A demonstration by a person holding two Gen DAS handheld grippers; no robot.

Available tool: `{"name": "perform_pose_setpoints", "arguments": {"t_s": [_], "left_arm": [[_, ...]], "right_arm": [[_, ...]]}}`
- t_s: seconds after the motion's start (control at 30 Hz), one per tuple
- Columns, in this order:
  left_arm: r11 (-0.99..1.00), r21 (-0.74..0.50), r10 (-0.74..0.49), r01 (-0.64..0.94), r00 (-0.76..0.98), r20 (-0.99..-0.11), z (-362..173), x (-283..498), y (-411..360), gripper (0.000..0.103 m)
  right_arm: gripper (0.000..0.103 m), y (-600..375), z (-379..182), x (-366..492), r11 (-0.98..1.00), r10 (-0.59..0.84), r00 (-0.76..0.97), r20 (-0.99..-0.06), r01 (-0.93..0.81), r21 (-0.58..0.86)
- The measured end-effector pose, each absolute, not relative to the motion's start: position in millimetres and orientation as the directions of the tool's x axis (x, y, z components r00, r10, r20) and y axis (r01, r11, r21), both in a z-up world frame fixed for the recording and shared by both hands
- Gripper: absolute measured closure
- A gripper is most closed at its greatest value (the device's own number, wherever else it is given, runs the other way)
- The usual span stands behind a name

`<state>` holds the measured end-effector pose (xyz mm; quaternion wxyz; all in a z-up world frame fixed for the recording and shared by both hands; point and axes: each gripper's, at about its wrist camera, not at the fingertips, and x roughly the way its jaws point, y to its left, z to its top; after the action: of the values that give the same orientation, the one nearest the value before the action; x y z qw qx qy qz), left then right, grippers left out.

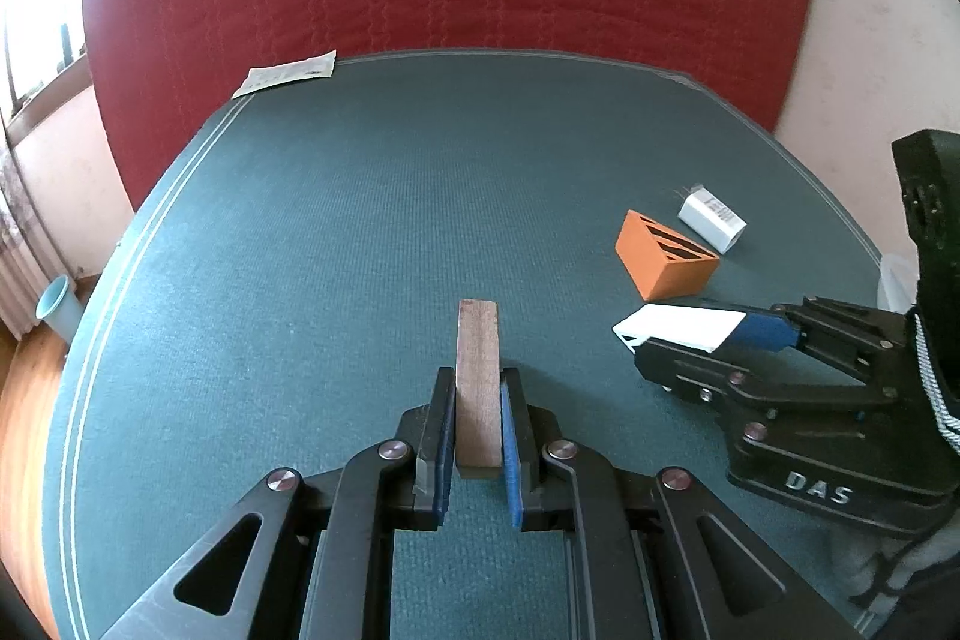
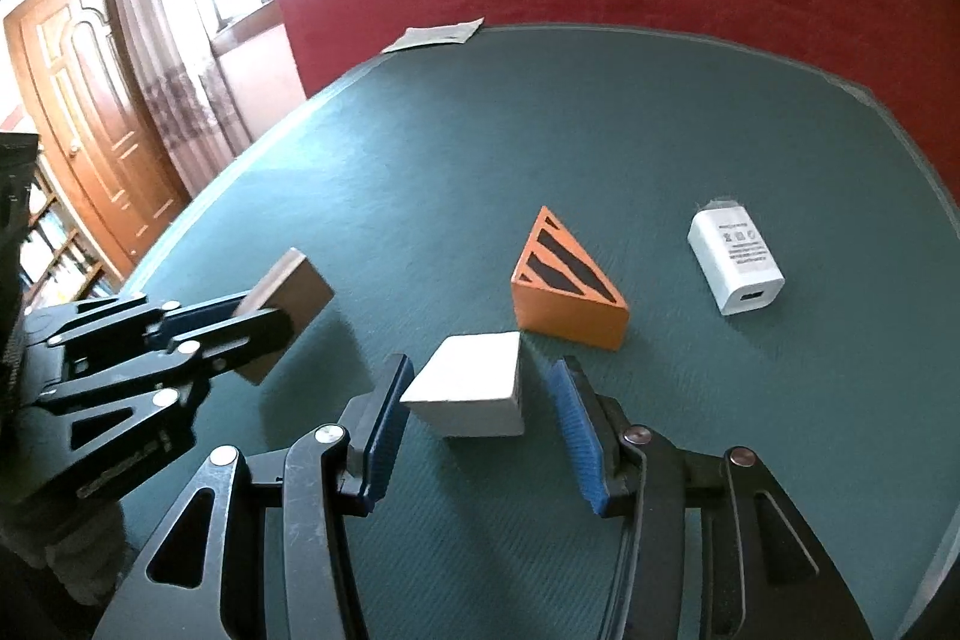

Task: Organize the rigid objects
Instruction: 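Grasp the white cube with the right tool while the left tool holds the plank, then carry the white cube over the clear bowl and open the right tool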

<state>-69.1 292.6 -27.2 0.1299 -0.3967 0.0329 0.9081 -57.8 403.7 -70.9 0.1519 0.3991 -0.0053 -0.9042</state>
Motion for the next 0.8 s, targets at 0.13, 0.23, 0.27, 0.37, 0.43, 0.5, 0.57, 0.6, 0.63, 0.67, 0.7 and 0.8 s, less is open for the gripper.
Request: {"name": "perform_pose_setpoints", "arguments": {"t_s": [0.13, 0.23, 0.27, 0.37, 0.43, 0.5, 0.57, 0.6, 0.63, 0.67, 0.7, 0.8], "left_arm": [[-0.967, -0.045, 0.203, -0.25, -0.652, -0.73, -28, -70, 296, 0.089], [-0.967, -0.044, 0.203, -0.252, -0.651, -0.732, -28, -69, 298, 0.089], [-0.966, -0.044, 0.204, -0.254, -0.65, -0.732, -28, -68, 299, 0.089], [-0.967, -0.046, 0.204, -0.251, -0.652, -0.73, -27, -67, 299, 0.089], [-0.967, -0.047, 0.204, -0.25, -0.654, -0.729, -27, -67, 301, 0.089], [-0.967, -0.048, 0.204, -0.249, -0.654, -0.728, -27, -67, 302, 0.089], [-0.967, -0.049, 0.205, -0.25, -0.654, -0.728, -27, -66, 303, 0.089], [-0.967, -0.049, 0.207, -0.251, -0.654, -0.727, -26, -65, 304, 0.089], [-0.966, -0.05, 0.208, -0.252, -0.655, -0.727, -26, -64, 306, 0.089], [-0.966, -0.05, 0.21, -0.254, -0.655, -0.726, -26, -64, 307, 0.089], [-0.965, -0.051, 0.212, -0.256, -0.655, -0.725, -26, -63, 309, 0.089], [-0.962, -0.053, 0.222, -0.267, -0.655, -0.722, -24, -60, 313, 0.089]], "right_arm": [[0.071, 396, -71, -57, -0.958, -0.251, -0.644, -0.723, 0.275, 0.088], [0.071, 394, -71, -52, -0.96, -0.232, -0.652, -0.722, 0.274, 0.062], [0.071, 394, -70, -50, -0.96, -0.233, -0.652, -0.722, 0.272, 0.064], [0.071, 398, -68, -45, -0.961, -0.236, -0.655, -0.718, 0.268, 0.072], [0.071, 400, -64, -43, -0.961, -0.241, -0.661, -0.71, 0.264, 0.08], [0.071, 407, -60, -36, -0.962, -0.246, -0.667, -0.703, 0.259, 0.091], [0.071, 416, -55, -26, -0.964, -0.246, -0.677, -0.694, 0.248, 0.101], [0.071, 421, -53, -22, -0.965, -0.244, -0.682, -0.689, 0.239, 0.105], [0.071, 425, -51, -19, -0.966, -0.243, -0.685, -0.687, 0.233, 0.11], [0.071, 430, -49, -15, -0.967, -0.242, -0.688, -0.684, 0.225, 0.116], [0.071, 436, -47, -12, -0.968, -0.242, -0.69, -0.683, 0.215, 0.126], [0.071, 451, -41, -2, -0.971, -0.237, -0.699, -0.674, 0.19, 0.144]]}}
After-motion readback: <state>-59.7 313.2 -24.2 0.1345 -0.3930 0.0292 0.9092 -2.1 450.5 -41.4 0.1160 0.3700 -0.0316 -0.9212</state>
